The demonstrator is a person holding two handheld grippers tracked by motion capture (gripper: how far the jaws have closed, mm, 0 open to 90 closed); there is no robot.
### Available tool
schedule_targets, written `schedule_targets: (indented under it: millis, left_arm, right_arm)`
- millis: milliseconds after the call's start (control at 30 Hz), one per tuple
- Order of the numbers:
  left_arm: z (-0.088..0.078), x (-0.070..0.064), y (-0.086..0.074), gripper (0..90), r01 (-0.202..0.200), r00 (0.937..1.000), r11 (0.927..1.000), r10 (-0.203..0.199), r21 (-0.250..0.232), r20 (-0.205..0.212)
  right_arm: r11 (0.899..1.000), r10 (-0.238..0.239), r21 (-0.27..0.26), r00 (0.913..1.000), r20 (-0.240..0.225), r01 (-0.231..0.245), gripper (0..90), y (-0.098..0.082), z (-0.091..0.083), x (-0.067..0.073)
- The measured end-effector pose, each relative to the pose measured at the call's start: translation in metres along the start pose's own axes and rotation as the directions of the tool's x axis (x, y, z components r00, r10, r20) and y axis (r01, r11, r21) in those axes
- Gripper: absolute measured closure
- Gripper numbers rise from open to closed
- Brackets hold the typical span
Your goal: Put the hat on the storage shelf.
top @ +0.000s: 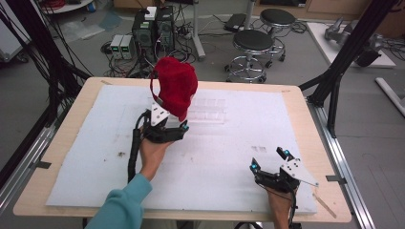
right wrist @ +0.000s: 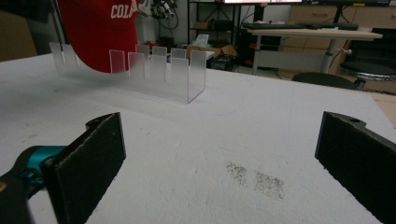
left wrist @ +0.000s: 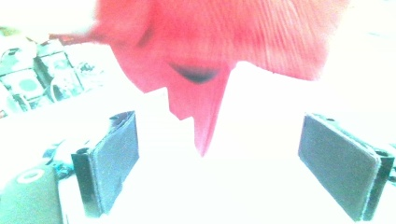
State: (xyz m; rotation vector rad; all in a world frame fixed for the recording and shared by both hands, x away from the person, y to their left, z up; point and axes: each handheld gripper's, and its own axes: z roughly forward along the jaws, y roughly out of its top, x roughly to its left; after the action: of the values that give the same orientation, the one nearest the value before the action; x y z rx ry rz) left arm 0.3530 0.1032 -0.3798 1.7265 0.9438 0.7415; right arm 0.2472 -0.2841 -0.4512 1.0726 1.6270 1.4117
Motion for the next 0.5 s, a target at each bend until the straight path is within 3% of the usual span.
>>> schedule_targets:
  millis: [133,233,367,500]
  left_arm:
    - [-0.031,0.011,-0.015,12.6,-0.033,0.9974,0.9994,0.033,-0.010,0.064]
    - [-0.059,0.028,-0.030,12.6,-0.046,0.9925,0.9986,0.049,-0.025,0.112]
    - [-0.088,0.055,-0.053,12.7,-0.070,0.9876,0.9964,0.076,-0.047,0.137]
    - [-0.109,0.081,-0.075,12.6,-0.068,0.9847,0.9946,0.079,-0.078,0.155]
  right_arm:
    - [1.000,-0.002,-0.004,1.0000,0.000,0.002,0.5,0.000,-0.001,0.001]
    - [1.000,-0.008,0.000,1.0000,-0.002,0.008,0.5,0.000,0.000,0.001]
    - [1.000,-0.002,-0.004,1.0000,-0.001,0.002,0.5,0.000,-0.001,0.001]
    - [1.000,0.003,-0.004,1.0000,-0.003,-0.003,0.5,0.000,-0.001,0.000]
